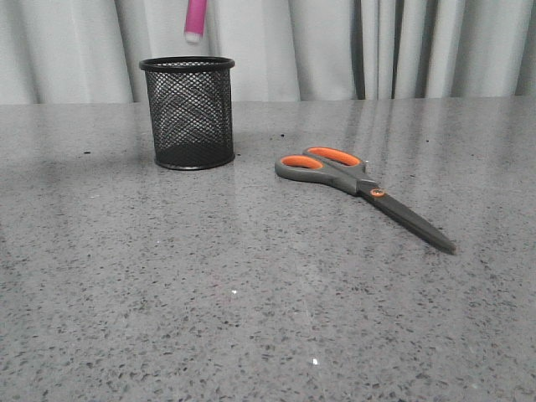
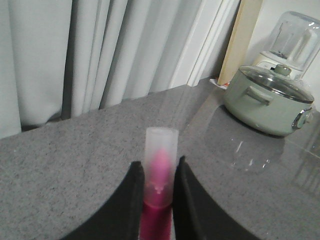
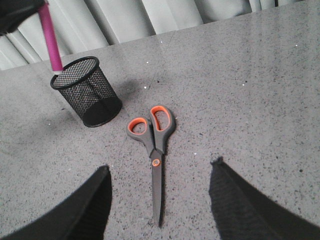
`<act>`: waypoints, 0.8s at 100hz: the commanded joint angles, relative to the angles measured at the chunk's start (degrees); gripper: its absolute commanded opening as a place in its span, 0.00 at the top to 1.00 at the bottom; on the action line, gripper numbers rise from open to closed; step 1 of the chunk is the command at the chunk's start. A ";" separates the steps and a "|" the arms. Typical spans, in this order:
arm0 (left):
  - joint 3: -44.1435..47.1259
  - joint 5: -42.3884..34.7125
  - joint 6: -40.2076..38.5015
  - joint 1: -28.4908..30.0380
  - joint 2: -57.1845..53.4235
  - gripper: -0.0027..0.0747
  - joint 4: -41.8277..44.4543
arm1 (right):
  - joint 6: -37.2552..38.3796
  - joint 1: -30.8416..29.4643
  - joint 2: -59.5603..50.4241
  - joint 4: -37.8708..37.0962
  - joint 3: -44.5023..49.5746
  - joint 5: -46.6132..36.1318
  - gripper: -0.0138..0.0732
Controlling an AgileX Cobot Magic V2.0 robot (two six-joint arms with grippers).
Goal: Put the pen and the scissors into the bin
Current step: 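Lift the highlighter with the left gripper and drop it into the mesh cup, then withdraw the left gripper and move the right gripper over the scissors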
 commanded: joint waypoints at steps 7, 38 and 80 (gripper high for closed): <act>-1.40 2.28 0.70 0.10 0.40 0.99 -2.62 | -0.44 -0.27 0.82 -0.31 -2.09 -2.55 0.39; -1.40 1.74 0.70 0.44 2.06 0.61 -2.76 | -0.44 -0.27 0.82 -0.31 -2.09 -3.15 0.39; -1.40 25.18 0.21 9.58 -10.44 0.62 -2.69 | -5.41 1.78 2.51 0.67 -8.98 -4.85 0.39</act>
